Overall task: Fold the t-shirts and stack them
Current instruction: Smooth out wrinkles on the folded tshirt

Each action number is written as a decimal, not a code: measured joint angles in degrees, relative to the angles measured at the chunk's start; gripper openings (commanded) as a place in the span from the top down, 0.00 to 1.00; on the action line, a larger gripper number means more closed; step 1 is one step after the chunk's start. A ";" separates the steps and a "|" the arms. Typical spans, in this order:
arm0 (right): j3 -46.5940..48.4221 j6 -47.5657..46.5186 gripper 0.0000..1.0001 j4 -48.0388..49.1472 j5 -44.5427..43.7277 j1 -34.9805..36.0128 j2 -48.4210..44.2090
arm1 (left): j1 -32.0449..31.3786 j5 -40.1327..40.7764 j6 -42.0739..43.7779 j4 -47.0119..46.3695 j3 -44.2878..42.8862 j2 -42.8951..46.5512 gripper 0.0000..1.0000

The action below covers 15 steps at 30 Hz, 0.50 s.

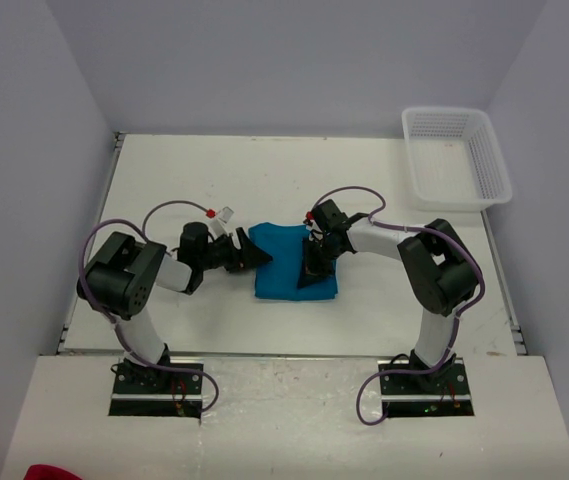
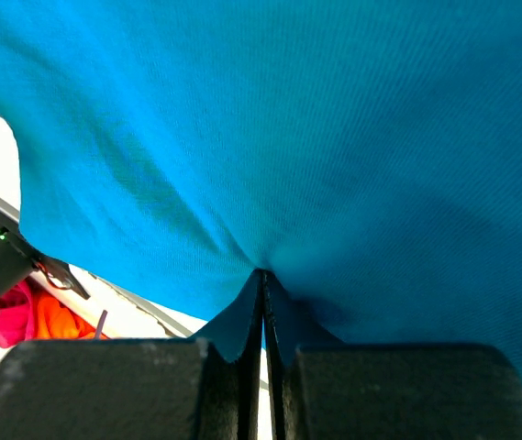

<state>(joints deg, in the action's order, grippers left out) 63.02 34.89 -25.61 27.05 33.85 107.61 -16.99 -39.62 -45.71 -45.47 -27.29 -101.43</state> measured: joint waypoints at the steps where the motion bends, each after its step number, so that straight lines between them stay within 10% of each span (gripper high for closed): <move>1: 0.00 0.00 1.00 0.00 0.00 0.00 0.00 | 0.02 -0.11 -0.09 -0.28 -0.07 -0.31 0.28; 9: 0.00 0.00 1.00 0.07 0.04 0.00 0.00 | 0.17 1.14 0.13 0.52 -0.42 -2.47 0.68; 15: -0.17 0.04 1.00 0.37 0.17 0.00 0.00 | 0.22 -0.04 0.09 1.14 -2.40 -5.33 0.75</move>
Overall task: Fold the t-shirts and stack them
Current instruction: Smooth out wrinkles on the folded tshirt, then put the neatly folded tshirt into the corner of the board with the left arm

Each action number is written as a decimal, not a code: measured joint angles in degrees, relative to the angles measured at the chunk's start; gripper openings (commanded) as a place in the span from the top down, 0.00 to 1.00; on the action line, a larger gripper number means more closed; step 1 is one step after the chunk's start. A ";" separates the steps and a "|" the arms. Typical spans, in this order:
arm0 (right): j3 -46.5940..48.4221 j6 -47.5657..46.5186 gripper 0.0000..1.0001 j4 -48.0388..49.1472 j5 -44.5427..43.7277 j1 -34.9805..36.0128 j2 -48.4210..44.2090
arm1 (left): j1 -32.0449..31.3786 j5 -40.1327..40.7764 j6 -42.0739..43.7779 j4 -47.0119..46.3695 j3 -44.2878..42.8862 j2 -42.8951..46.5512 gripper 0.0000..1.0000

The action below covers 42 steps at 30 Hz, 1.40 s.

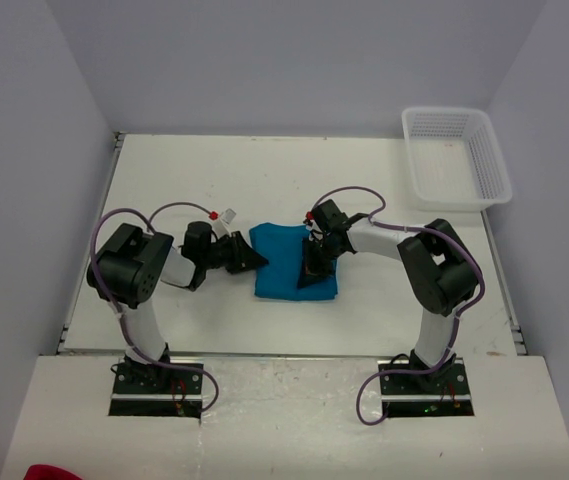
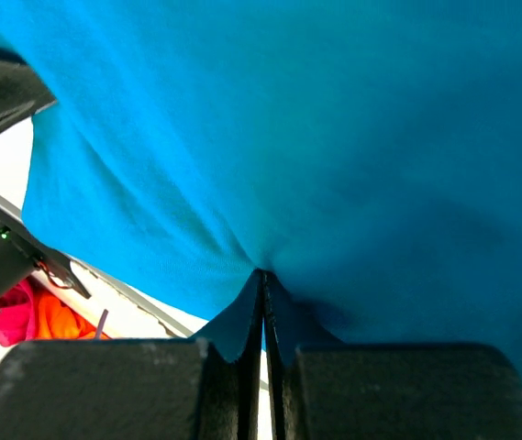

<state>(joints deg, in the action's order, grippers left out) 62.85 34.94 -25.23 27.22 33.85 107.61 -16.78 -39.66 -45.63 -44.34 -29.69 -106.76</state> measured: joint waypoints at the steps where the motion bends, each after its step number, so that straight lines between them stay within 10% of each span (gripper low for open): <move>1: -0.04 0.00 1.00 0.13 0.15 0.00 0.00 | 0.00 -0.26 -0.04 0.09 -0.44 -0.44 0.80; 4: -0.20 0.00 1.00 0.46 0.50 0.00 0.00 | 0.00 -0.83 -0.04 0.76 -1.62 -1.53 1.00; 15: 0.22 -1.95 0.94 -1.40 -5.95 2.34 -3.08 | -1.16 5.73 8.28 21.79 -7.87 4.87 1.00; 26: 6.29 -5.27 0.72 -11.96 -21.75 4.83 -26.62 | -1.14 22.01 18.58 45.46 -21.03 6.38 1.00; 42: 0.09 -5.38 0.70 -19.17 -25.22 11.58 -42.80 | 3.48 45.99 27.96 64.98 -45.90 -3.89 1.00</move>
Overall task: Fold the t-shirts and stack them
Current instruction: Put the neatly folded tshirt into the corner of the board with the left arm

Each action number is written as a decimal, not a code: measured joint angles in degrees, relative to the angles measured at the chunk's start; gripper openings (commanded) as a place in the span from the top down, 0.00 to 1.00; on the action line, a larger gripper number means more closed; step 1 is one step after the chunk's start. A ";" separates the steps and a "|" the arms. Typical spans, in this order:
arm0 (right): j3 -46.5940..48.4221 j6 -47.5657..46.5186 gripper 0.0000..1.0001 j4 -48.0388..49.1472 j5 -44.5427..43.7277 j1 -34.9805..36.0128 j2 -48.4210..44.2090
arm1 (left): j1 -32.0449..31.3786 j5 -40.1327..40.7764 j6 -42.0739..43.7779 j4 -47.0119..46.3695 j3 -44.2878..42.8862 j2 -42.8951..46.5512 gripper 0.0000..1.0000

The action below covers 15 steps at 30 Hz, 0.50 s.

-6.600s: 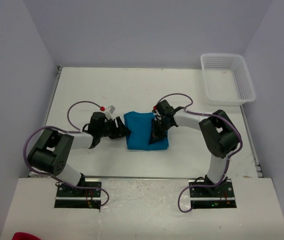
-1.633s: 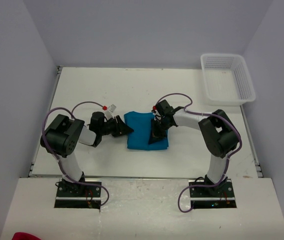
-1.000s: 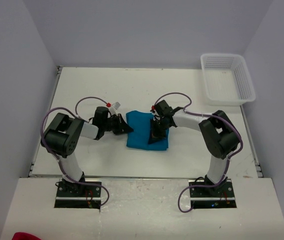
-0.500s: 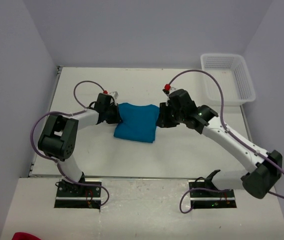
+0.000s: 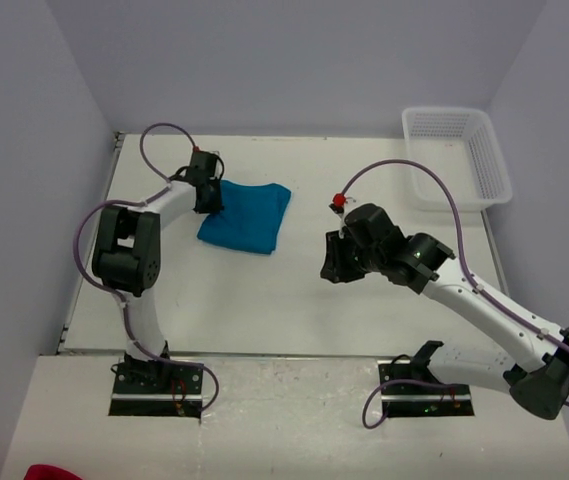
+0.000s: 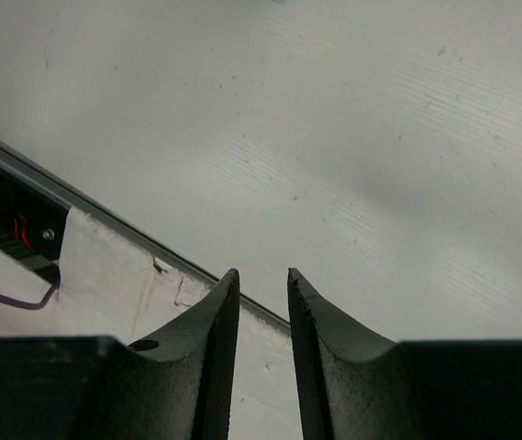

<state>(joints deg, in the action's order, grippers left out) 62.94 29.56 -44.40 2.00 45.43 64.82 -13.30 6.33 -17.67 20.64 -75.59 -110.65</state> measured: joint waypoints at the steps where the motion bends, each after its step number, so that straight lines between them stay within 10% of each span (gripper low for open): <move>1: -0.04 -0.02 0.70 -0.31 0.00 0.00 0.00 | 0.68 0.68 0.59 0.61 -1.75 -1.16 1.00; 15: -0.07 -1.11 0.71 -2.82 0.04 0.00 2.75 | 11.04 5.75 7.93 6.19 -22.18 -15.67 1.00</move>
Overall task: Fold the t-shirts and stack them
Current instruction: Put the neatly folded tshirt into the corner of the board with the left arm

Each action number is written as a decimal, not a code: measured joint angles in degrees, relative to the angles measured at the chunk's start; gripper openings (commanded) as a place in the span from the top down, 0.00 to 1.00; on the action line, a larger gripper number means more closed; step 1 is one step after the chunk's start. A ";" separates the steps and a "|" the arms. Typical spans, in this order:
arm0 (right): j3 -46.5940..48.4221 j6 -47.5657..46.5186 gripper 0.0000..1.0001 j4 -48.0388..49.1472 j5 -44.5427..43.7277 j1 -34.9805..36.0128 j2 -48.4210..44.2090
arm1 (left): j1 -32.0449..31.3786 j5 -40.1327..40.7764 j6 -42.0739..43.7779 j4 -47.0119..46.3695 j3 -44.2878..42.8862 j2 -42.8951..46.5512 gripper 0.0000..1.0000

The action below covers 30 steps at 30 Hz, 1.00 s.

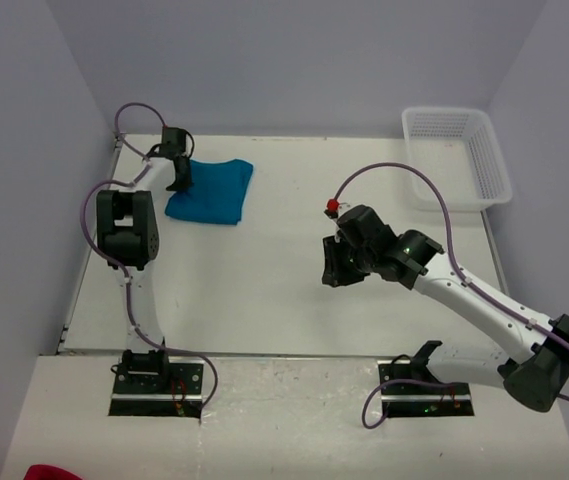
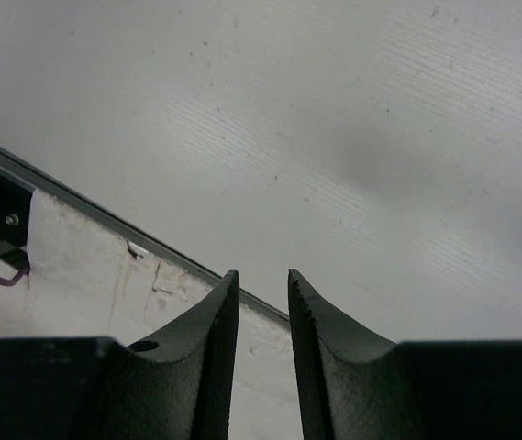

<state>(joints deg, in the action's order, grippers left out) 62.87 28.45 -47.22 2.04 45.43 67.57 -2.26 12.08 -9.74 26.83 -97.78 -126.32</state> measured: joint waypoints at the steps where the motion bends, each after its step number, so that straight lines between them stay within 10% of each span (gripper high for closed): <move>1: 0.00 -0.04 0.71 -0.17 0.00 0.00 0.33 | 0.59 0.42 0.61 0.52 -1.79 -0.90 1.00; 13: 0.48 -0.22 0.71 -2.58 -0.68 -0.20 3.58 | 8.87 3.45 9.22 4.85 -28.68 -15.65 1.00; 30: 3.15 -0.48 0.71 -3.32 -1.51 -3.89 5.66 | 13.33 4.74 16.90 2.38 -34.53 -21.16 1.00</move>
<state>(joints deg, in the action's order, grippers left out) 66.02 27.97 -50.54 0.54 41.54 73.23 11.07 16.82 7.16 29.21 -132.31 -147.48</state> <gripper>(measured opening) 0.288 0.037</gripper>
